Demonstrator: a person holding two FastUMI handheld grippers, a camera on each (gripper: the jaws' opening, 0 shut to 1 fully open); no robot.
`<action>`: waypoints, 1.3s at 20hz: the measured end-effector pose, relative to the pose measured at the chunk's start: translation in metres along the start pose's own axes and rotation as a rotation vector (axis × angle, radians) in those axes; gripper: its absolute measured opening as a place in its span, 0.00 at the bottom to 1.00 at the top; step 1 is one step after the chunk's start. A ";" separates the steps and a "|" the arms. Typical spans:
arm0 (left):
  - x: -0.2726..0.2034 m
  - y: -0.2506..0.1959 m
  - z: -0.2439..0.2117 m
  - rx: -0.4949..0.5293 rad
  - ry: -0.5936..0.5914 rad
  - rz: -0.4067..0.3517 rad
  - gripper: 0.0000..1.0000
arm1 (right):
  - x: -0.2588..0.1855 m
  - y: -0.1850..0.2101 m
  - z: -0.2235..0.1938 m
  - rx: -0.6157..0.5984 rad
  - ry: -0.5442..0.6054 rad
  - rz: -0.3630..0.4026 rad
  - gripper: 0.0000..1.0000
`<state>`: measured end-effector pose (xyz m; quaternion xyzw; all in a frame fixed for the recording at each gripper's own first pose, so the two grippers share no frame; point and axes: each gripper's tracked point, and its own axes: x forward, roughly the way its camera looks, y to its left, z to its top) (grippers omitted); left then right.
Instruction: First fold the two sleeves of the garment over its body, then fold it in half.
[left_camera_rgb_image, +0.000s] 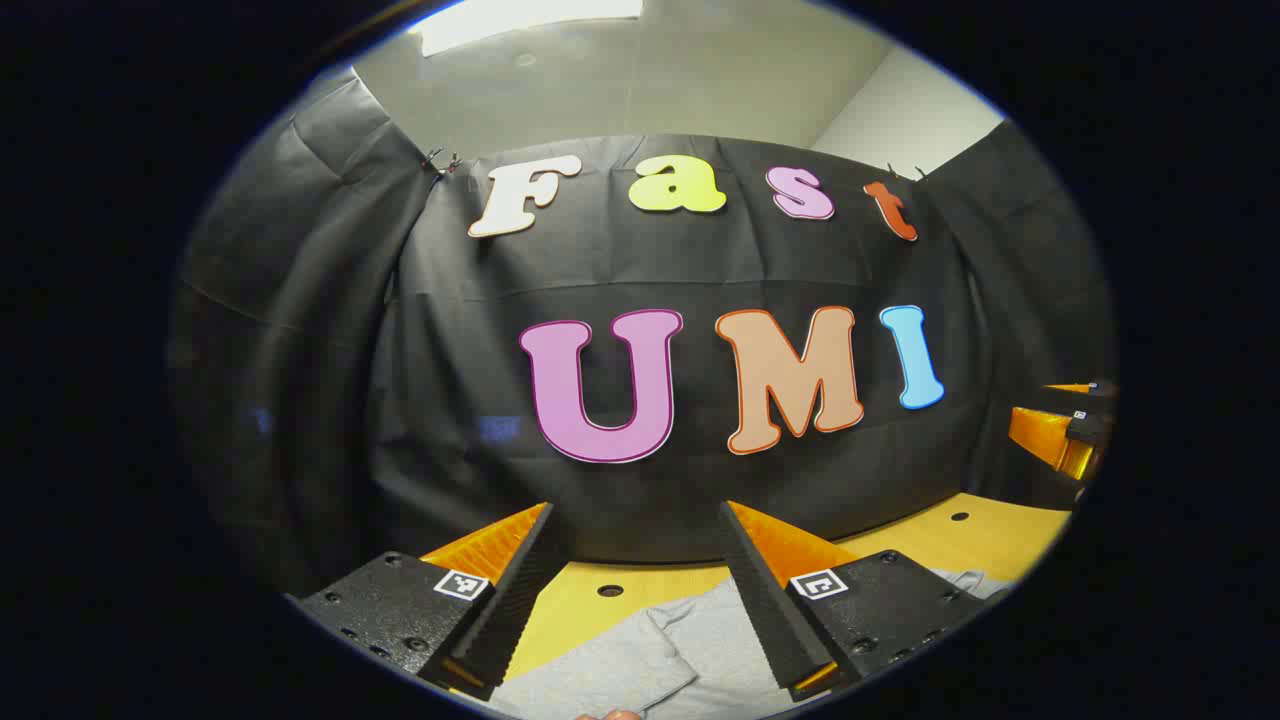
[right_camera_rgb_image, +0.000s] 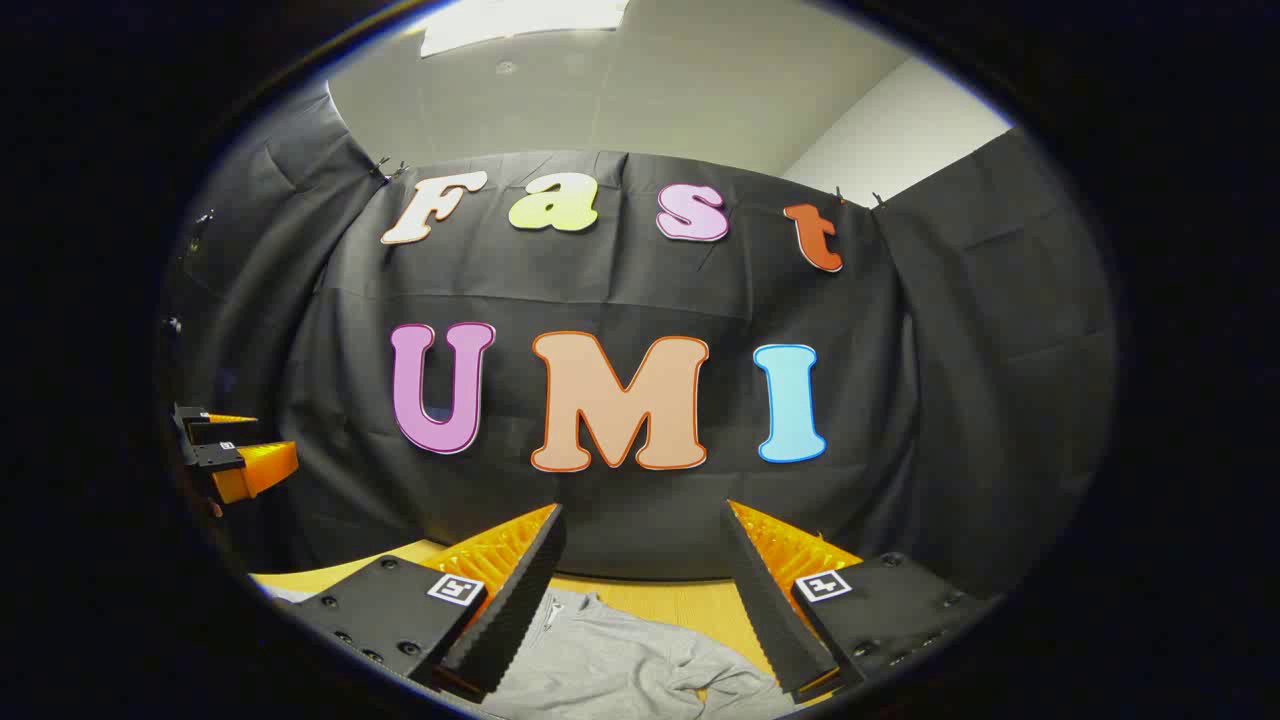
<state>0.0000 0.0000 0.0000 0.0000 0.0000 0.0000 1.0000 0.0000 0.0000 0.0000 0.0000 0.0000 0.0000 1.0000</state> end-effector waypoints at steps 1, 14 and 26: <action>0.001 0.000 -0.002 -0.002 0.001 0.000 0.93 | 0.001 0.000 0.000 -0.006 -0.001 -0.002 0.97; 0.010 0.003 -0.024 -0.033 0.023 0.002 0.93 | 0.005 0.006 -0.021 -0.007 0.024 0.006 0.96; 0.013 -0.001 -0.027 -0.036 0.027 0.000 0.93 | 0.005 -0.014 -0.034 0.039 0.077 -0.008 0.97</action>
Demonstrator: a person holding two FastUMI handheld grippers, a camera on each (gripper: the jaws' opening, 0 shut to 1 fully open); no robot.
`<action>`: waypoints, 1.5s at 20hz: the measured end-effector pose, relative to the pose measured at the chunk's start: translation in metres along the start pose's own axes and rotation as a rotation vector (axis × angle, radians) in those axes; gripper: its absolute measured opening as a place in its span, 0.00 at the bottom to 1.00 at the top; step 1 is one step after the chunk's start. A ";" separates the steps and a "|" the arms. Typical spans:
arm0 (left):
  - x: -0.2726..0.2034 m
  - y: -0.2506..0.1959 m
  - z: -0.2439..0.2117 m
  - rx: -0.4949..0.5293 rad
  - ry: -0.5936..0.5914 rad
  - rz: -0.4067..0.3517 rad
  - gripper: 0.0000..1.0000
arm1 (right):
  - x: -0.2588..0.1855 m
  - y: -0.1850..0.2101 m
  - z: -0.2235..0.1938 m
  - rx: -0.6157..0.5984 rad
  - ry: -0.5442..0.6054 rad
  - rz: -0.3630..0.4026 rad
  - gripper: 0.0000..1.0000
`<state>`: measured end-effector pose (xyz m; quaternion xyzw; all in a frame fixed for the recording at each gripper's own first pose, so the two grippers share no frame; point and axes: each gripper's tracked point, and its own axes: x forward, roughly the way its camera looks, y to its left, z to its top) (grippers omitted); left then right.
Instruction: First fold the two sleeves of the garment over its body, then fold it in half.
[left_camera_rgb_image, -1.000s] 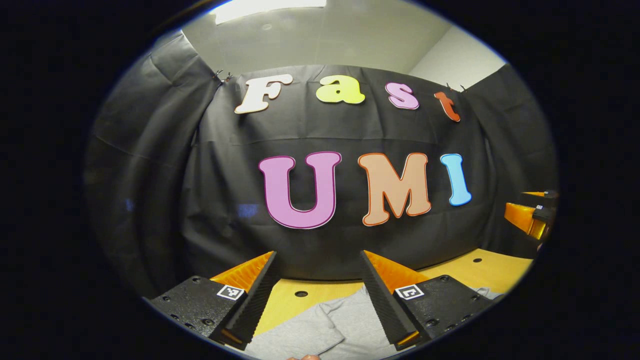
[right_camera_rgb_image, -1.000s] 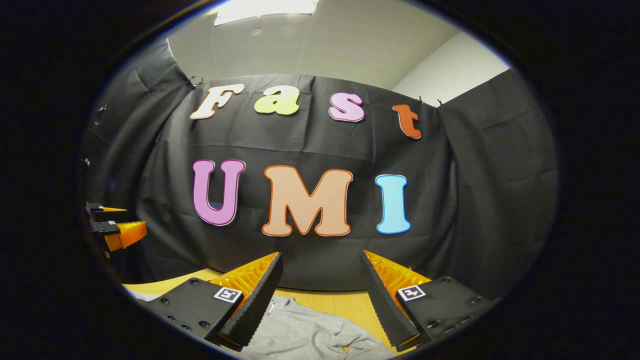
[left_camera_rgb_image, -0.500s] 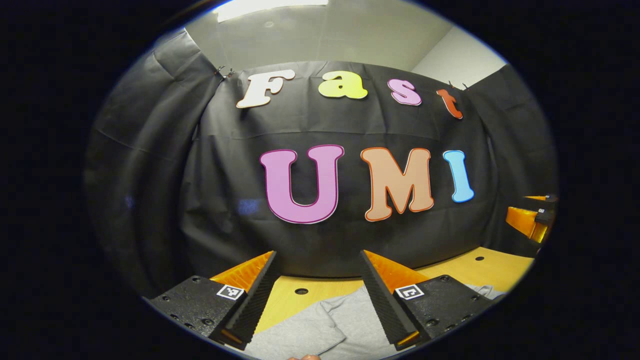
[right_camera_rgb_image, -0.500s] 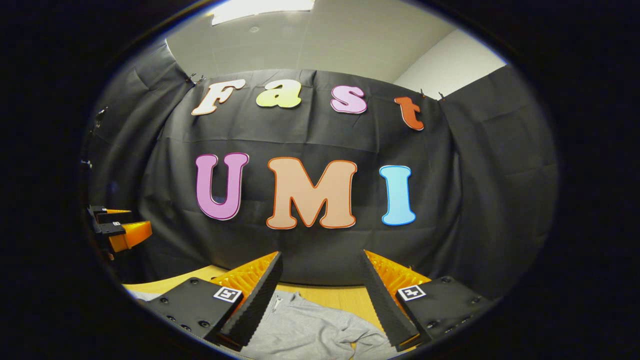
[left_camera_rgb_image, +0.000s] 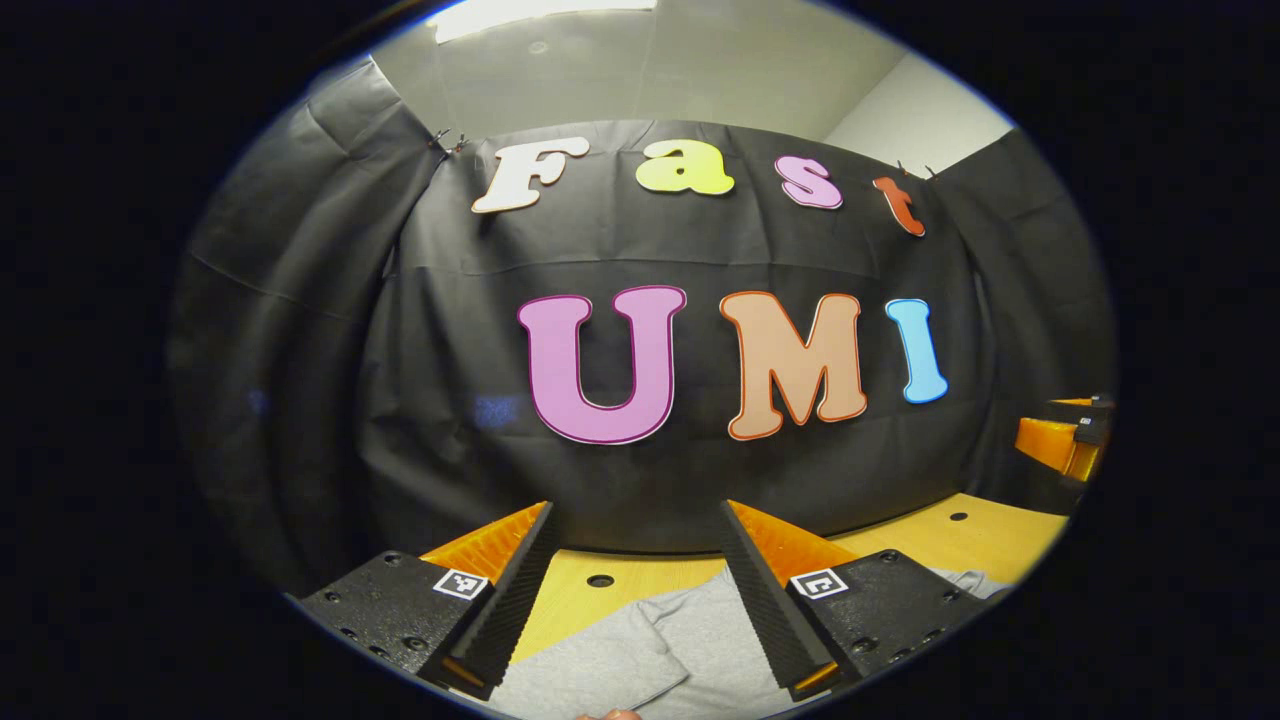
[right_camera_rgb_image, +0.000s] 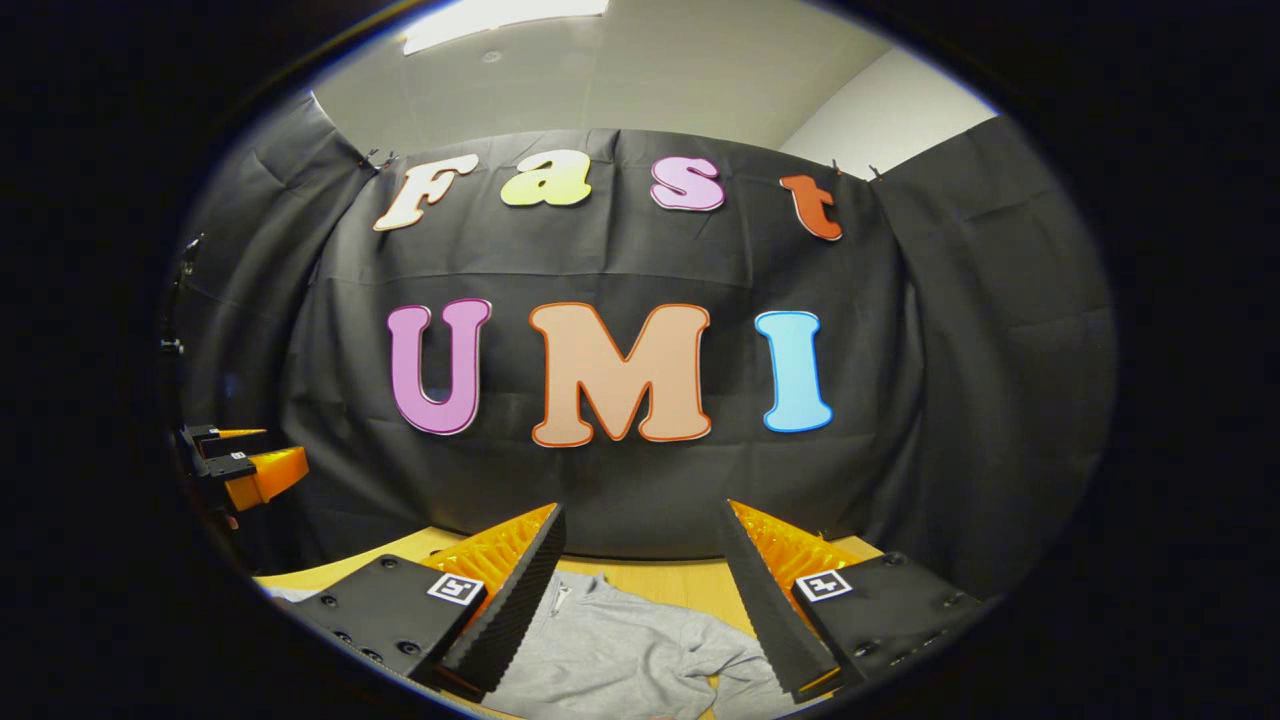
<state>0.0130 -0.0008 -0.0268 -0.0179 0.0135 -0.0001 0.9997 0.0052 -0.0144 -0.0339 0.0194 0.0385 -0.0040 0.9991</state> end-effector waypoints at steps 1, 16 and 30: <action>0.000 0.000 -0.001 0.002 -0.002 0.000 0.93 | 0.000 -0.010 -0.001 -0.007 0.003 -0.020 0.96; 0.016 -0.035 -0.006 -0.011 0.003 -0.065 0.94 | -0.039 -0.122 -0.085 -0.184 0.270 -0.086 0.97; 0.029 -0.107 -0.024 -0.019 0.047 -0.184 0.93 | -0.145 -0.203 -0.228 -0.178 0.664 -0.179 0.98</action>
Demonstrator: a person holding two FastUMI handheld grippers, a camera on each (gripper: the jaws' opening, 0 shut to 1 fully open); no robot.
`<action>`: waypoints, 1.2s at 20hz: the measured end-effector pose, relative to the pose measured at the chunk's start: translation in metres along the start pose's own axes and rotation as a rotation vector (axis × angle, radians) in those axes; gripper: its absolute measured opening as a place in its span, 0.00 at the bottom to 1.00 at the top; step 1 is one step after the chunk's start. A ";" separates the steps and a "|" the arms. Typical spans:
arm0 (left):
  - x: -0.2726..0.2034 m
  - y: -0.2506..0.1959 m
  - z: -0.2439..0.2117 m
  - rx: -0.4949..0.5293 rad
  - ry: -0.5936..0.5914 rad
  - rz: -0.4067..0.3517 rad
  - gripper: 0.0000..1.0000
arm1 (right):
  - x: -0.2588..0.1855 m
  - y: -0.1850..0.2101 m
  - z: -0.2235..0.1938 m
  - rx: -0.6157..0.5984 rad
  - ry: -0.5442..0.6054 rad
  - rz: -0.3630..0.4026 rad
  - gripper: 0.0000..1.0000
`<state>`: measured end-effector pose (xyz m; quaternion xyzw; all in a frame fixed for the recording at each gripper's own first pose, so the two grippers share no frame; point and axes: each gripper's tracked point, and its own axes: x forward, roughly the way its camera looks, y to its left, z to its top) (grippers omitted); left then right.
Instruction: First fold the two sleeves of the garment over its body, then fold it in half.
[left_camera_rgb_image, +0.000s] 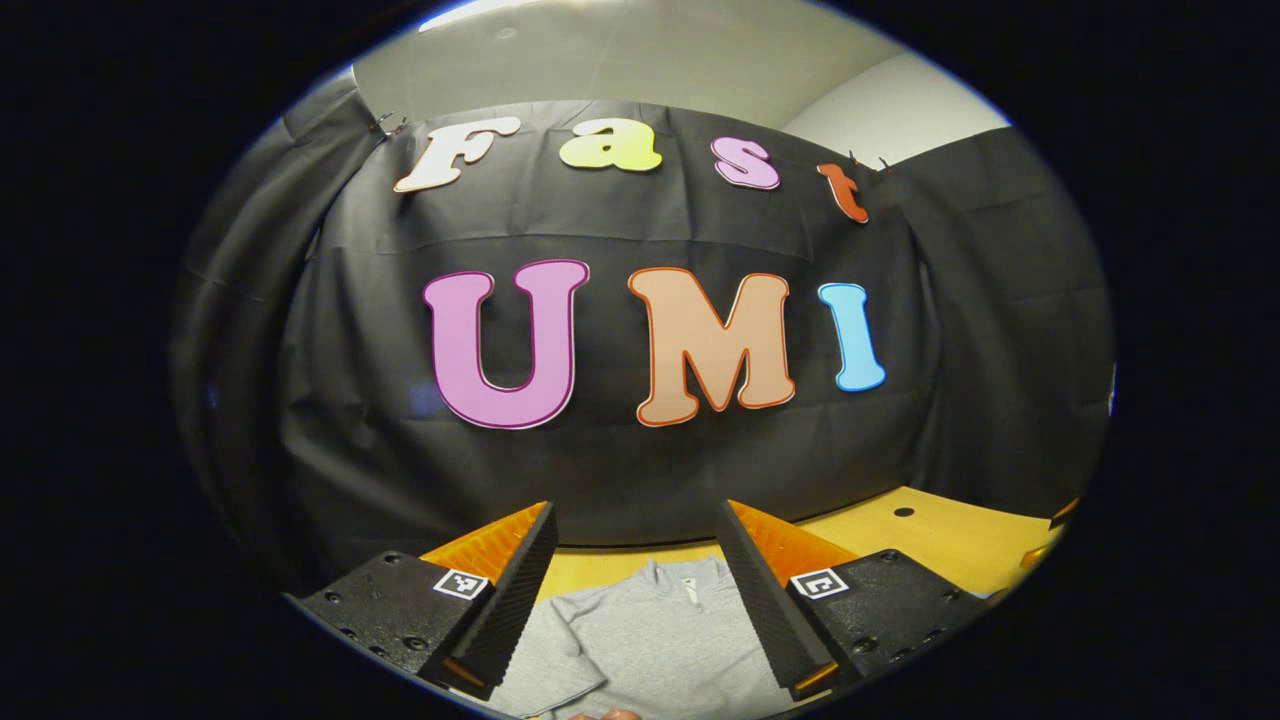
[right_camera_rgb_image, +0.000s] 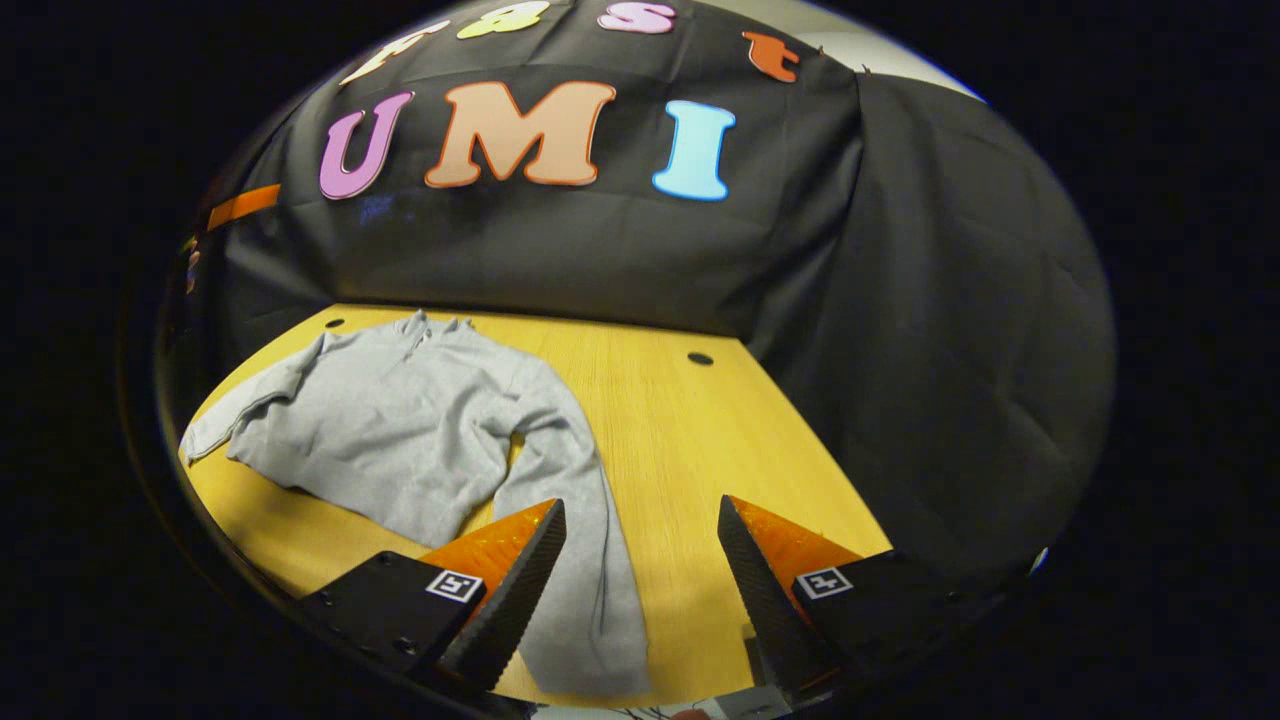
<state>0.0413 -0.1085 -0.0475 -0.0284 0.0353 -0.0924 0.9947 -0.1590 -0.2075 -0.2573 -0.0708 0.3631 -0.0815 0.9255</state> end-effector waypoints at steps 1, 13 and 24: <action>0.002 -0.006 -0.001 -0.005 0.002 -0.010 0.94 | 0.000 -0.002 -0.015 -0.003 0.031 -0.004 0.99; 0.008 -0.027 -0.013 -0.013 0.027 -0.042 0.93 | -0.004 0.006 -0.112 0.084 0.260 0.064 0.98; 0.011 -0.078 -0.040 0.025 0.102 -0.011 0.93 | 0.008 0.023 -0.135 0.026 0.345 0.253 0.56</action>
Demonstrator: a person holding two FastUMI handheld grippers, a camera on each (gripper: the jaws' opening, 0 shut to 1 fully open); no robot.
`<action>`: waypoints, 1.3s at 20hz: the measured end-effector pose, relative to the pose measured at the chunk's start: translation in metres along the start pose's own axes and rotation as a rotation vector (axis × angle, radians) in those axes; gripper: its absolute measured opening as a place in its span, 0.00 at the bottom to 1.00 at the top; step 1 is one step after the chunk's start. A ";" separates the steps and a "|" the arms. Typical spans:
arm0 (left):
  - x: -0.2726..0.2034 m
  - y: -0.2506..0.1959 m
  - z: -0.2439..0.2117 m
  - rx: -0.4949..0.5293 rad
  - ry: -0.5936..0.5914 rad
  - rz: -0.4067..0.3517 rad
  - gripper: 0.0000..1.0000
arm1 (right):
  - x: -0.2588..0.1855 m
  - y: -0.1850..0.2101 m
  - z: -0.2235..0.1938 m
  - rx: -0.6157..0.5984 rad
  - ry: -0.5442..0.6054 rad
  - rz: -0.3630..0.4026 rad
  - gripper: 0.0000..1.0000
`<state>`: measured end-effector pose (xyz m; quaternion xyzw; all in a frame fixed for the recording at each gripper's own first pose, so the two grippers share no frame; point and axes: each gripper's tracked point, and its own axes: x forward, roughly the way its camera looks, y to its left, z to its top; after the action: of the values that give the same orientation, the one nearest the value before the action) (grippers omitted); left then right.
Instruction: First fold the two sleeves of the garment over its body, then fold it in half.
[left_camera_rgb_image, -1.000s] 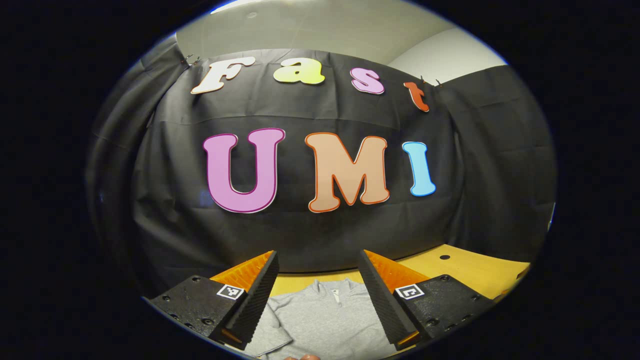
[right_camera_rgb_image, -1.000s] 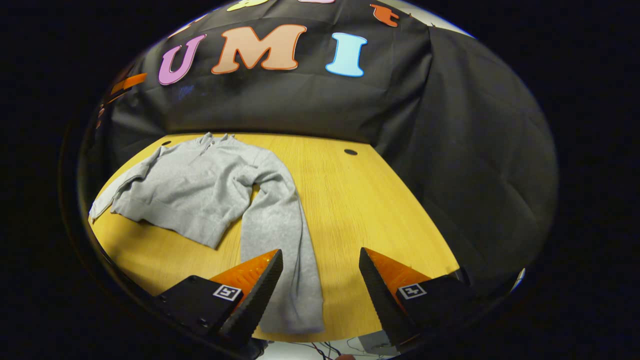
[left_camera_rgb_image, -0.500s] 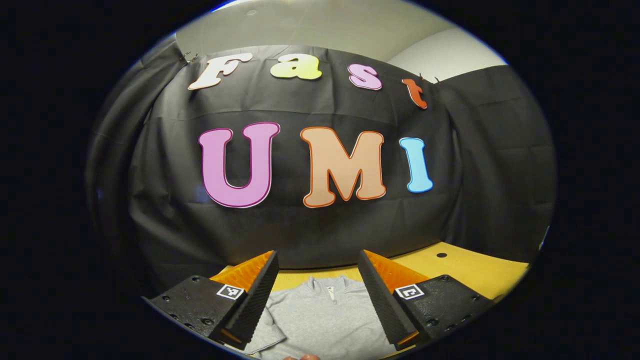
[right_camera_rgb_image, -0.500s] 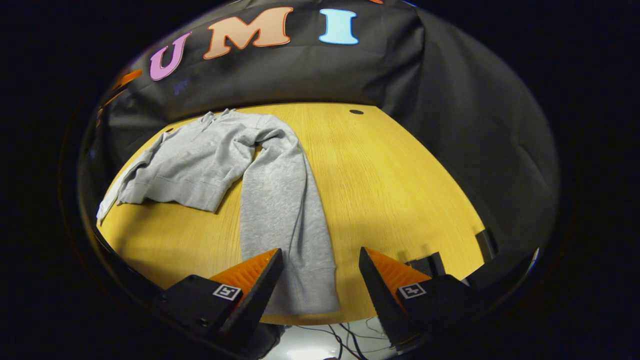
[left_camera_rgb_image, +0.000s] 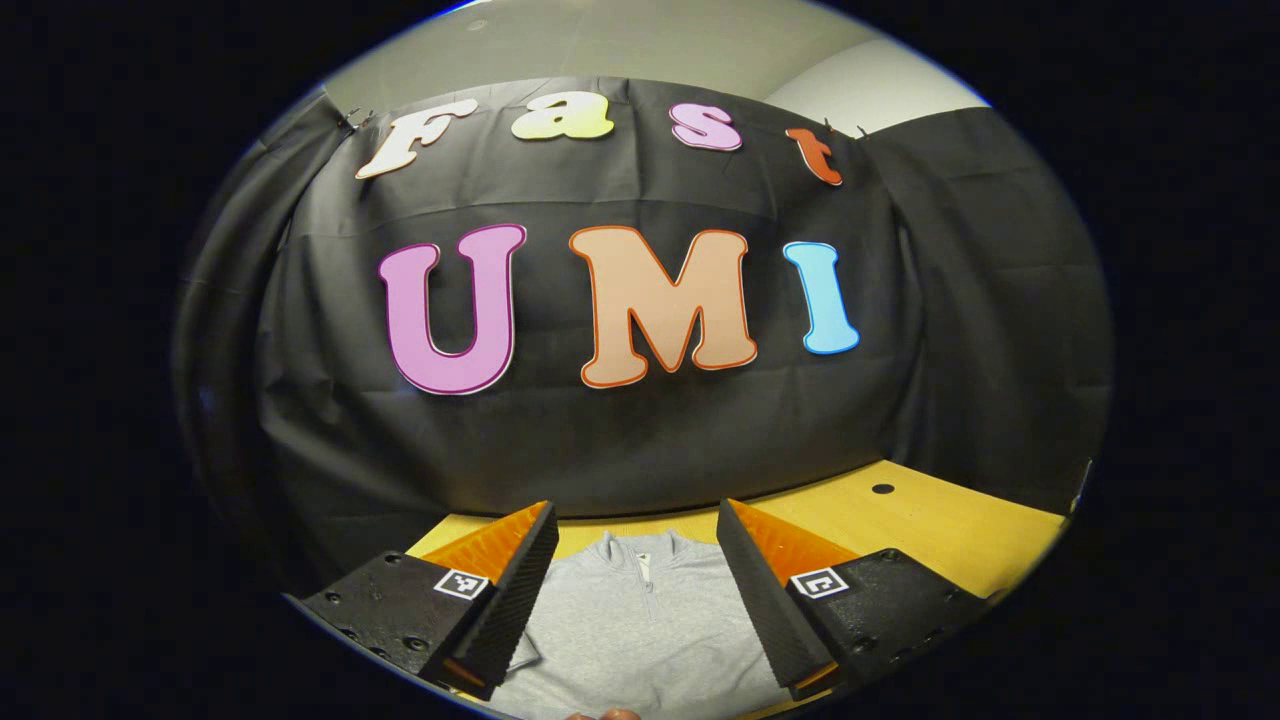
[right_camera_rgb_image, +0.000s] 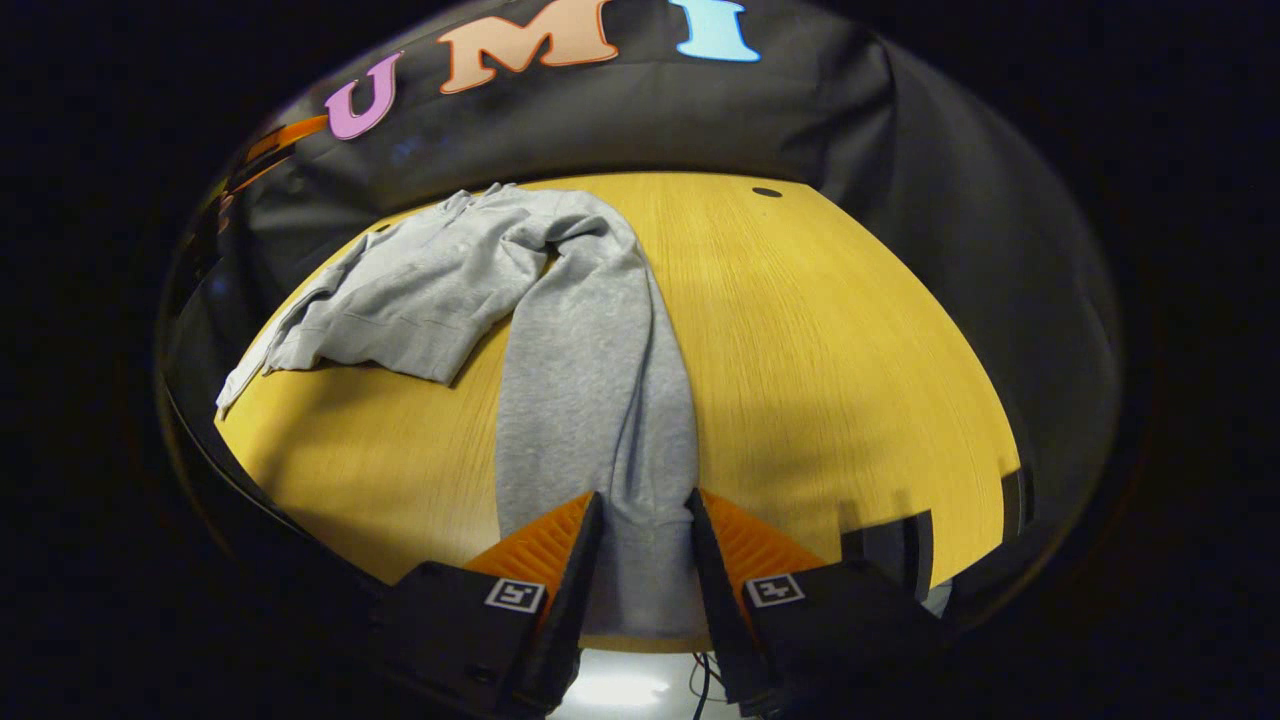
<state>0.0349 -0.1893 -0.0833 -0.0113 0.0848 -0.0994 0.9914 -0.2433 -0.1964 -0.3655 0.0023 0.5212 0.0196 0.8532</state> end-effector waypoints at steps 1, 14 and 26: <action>-0.001 -0.002 -0.001 -0.005 0.004 0.003 0.93 | 0.000 0.000 0.001 0.008 -0.001 0.012 0.48; 0.017 0.041 0.024 0.047 -0.057 -0.053 0.96 | 0.001 0.013 0.061 0.460 -0.081 -0.032 0.04; -0.006 0.145 0.017 0.018 -0.054 0.118 0.96 | 0.002 0.064 0.240 0.638 -0.308 0.189 0.04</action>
<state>0.0597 -0.0463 -0.0715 0.0000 0.0577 -0.0411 0.9975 -0.0307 -0.1280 -0.2565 0.3194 0.3640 -0.0660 0.8724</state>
